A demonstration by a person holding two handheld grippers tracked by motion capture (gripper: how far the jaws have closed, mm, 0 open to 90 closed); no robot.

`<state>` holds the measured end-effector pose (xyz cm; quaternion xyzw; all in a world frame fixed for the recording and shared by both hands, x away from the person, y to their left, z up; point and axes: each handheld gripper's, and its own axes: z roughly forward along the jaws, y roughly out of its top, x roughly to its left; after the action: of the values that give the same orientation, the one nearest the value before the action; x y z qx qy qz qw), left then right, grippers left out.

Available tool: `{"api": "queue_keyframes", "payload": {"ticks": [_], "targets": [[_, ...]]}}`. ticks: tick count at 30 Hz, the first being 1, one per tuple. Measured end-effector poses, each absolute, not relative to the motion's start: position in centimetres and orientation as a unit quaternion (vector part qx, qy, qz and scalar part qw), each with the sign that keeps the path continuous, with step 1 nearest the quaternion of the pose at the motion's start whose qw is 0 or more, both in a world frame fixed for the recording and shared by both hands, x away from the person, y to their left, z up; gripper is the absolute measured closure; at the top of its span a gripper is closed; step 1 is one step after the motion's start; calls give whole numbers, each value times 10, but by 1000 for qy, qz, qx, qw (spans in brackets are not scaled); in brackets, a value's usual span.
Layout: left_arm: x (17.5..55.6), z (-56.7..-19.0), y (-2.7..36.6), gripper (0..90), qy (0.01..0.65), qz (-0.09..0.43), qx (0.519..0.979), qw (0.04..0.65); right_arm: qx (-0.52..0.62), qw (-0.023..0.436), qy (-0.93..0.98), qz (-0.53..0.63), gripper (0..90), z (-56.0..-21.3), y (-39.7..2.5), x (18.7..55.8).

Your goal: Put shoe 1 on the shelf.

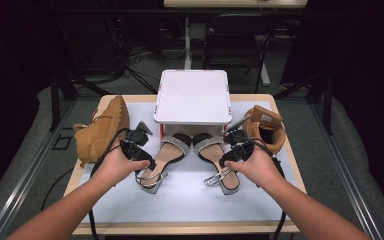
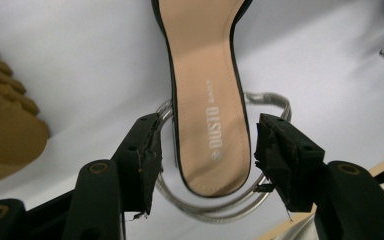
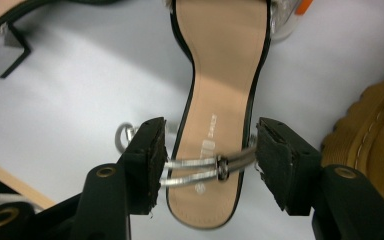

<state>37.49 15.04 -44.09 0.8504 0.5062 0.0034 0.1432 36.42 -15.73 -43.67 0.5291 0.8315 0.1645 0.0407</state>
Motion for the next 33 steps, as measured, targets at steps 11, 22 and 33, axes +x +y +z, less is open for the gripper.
{"api": "queue_keyframes", "payload": {"ticks": [11, 22, 33], "targets": [[337, -437, 191, 440, 489, 15, 852, 184, 510, 49, 840, 178, 457, -435, -180, 323], [313, -471, 217, 441, 474, 21, 859, 195, 500, 47, 846, 178, 469, -467, -194, 295], [311, -512, 210, 371, 465, 5, 860, 210, 496, 36, 848, 183, 418, -507, -201, 294]]}}
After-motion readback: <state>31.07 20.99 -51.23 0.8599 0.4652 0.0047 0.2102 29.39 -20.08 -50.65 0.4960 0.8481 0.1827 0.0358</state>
